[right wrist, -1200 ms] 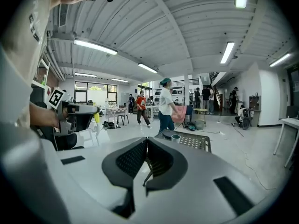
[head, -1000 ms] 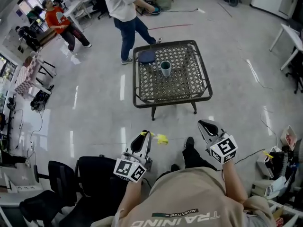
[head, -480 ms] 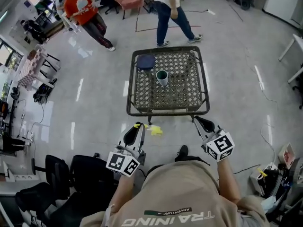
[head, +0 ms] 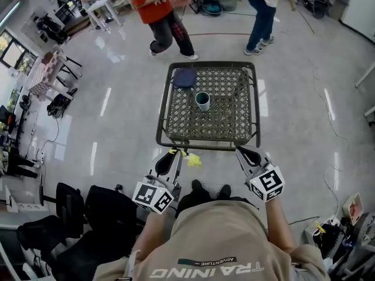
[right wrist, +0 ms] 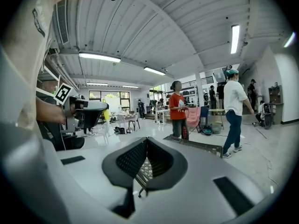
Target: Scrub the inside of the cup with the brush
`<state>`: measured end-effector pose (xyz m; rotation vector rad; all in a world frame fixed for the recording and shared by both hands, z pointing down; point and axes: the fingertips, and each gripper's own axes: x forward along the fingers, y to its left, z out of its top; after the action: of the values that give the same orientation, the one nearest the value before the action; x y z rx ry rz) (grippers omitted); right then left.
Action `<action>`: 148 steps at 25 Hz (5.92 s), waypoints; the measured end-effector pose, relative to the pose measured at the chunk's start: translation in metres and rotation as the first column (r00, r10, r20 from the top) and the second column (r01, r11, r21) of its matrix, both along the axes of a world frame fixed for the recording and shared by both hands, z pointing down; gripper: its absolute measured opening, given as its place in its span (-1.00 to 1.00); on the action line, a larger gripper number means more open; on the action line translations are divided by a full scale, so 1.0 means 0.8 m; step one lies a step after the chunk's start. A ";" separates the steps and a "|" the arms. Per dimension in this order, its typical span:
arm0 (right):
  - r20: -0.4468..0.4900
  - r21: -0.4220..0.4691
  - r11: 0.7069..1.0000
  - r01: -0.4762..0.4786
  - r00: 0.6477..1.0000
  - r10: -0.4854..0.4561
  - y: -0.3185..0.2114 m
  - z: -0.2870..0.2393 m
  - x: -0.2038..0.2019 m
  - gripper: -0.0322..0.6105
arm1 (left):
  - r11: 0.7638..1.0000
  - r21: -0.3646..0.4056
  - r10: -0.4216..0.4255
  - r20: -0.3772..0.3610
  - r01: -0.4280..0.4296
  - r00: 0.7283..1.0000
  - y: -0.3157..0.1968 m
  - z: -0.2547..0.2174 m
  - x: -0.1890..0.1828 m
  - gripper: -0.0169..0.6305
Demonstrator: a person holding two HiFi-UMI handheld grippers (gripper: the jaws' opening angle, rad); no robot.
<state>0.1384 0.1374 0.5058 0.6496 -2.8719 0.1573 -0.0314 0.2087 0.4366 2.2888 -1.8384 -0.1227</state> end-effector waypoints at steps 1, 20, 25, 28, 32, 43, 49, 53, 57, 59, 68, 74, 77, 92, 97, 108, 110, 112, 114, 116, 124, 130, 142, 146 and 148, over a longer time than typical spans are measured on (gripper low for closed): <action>0.001 -0.003 1.000 0.007 1.000 -0.007 0.000 0.001 -0.004 -0.85 | 1.000 -0.004 -0.001 0.003 0.001 1.000 -0.002 0.000 -0.002 -0.77; 0.003 -0.004 1.000 0.019 1.000 -0.019 -0.092 0.000 -0.100 -0.85 | 0.997 -0.016 0.075 -0.034 -0.075 0.997 -0.125 0.022 -0.084 -0.77; -0.008 0.006 1.000 0.008 1.000 -0.008 -0.110 -0.009 -0.150 -0.85 | 0.992 -0.011 0.126 -0.035 -0.126 0.991 -0.159 0.017 -0.134 -0.77; -0.023 0.002 1.000 -0.030 0.999 0.030 -0.120 -0.009 -0.164 -0.85 | 0.987 -0.001 0.164 -0.046 -0.164 0.985 -0.179 0.016 -0.151 -0.77; -0.057 0.008 0.997 -0.083 0.995 0.083 -0.132 -0.009 -0.170 -0.85 | 0.975 0.008 0.223 -0.062 -0.223 0.973 -0.208 0.022 -0.161 -0.77; -0.072 -0.014 0.993 -0.121 0.990 0.120 -0.154 -0.016 -0.193 -0.85 | 0.968 0.018 0.251 -0.137 -0.251 0.958 -0.249 0.048 -0.183 -0.77; -0.090 0.047 0.993 -0.105 0.990 0.109 -0.177 -0.016 -0.198 -0.84 | 0.970 0.016 0.243 -0.130 -0.243 0.961 -0.269 0.055 -0.185 -0.77; -0.070 0.006 0.998 -0.065 0.995 0.065 -0.200 0.004 -0.202 -0.85 | 0.977 0.012 0.212 -0.107 -0.212 0.971 -0.290 0.045 -0.184 -0.77; -0.048 -0.001 1.000 0.008 0.999 -0.008 -0.215 0.011 -0.221 -0.85 | 0.987 0.010 0.162 -0.074 -0.162 0.984 -0.296 0.021 -0.188 -0.77; -0.041 0.009 0.999 0.045 0.998 -0.044 -0.223 0.016 -0.227 -0.85 | 0.992 0.005 0.130 -0.062 -0.130 0.990 -0.298 0.015 -0.188 -0.77; 0.032 -0.037 0.991 0.131 0.991 -0.129 -0.269 0.037 -0.219 -0.85 | 0.997 0.000 0.074 -0.023 -0.074 0.997 -0.336 -0.017 -0.159 -0.77; 0.005 -0.020 0.985 0.174 0.985 -0.174 -0.276 0.064 -0.234 -0.84 | 0.998 -0.022 0.067 -0.007 -0.067 0.998 -0.340 -0.011 -0.161 -0.77; -0.006 -0.039 0.984 0.173 0.985 -0.173 -0.286 0.077 -0.235 -0.84 | 0.997 -0.045 0.067 -0.005 -0.067 0.998 -0.341 -0.009 -0.164 -0.77; -0.185 -0.015 0.967 0.253 0.950 -0.251 -0.295 0.270 -0.272 0.46 | 0.995 -0.083 0.054 -0.006 -0.055 0.999 -0.363 -0.009 -0.187 -0.77; -0.225 -0.080 0.973 0.217 0.947 -0.229 -0.314 0.328 -0.279 0.46 | 0.992 -0.104 0.076 -0.026 -0.078 0.997 -0.363 0.004 -0.188 -0.77; -0.230 -0.121 0.964 0.237 0.938 -0.260 -0.316 0.377 -0.326 0.46 | 0.983 -0.142 0.114 0.003 -0.112 0.994 -0.369 0.013 -0.192 -0.77; -0.224 -0.109 0.965 0.240 0.939 -0.260 -0.319 0.381 -0.330 0.46 | 0.983 -0.159 0.100 0.016 -0.096 0.995 -0.363 0.017 -0.202 -0.77; -0.213 -0.095 0.965 0.246 0.941 -0.261 -0.324 0.381 -0.336 0.46 | 0.982 -0.175 0.080 0.023 -0.075 0.996 -0.358 0.024 -0.210 -0.77; -0.210 -0.091 0.963 0.255 0.940 -0.269 -0.326 0.385 -0.340 0.46 | 0.980 -0.188 0.070 0.022 -0.064 0.997 -0.356 0.032 -0.215 -0.77; -0.215 -0.100 0.960 0.262 0.936 -0.278 -0.326 0.389 -0.342 0.46 | 0.979 -0.196 0.069 0.018 -0.064 0.997 -0.353 0.037 -0.216 -0.77; -0.193 -0.118 0.959 0.257 0.941 -0.276 -0.333 0.351 -0.334 0.35 | 0.988 -0.138 0.076 0.014 -0.074 0.997 -0.349 0.019 -0.223 -0.77; -0.139 -0.117 0.967 0.226 0.960 -0.241 -0.335 0.276 -0.313 0.35 | 0.992 -0.055 0.111 0.008 -0.111 0.994 -0.349 -0.018 -0.219 -0.77; -0.156 -0.083 0.957 0.277 0.945 -0.287 -0.277 0.134 -0.310 0.34 | 0.933 0.089 0.344 0.051 -0.348 0.937 -0.338 -0.156 -0.174 -0.77; -0.203 -0.073 0.940 0.334 0.918 -0.341 -0.276 0.134 -0.309 0.34 | 0.901 0.138 0.409 0.053 -0.412 0.911 -0.345 -0.188 -0.156 -0.77; -0.203 -0.064 0.937 0.343 0.915 -0.349 -0.276 0.131 -0.315 0.34 | 0.883 0.160 0.437 0.061 -0.441 0.897 -0.342 -0.201 -0.149 -0.77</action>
<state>-0.1140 -0.0836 0.6104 0.1323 -2.7151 0.0686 -0.1509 -0.0652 0.2757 2.7721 -1.3105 -0.1893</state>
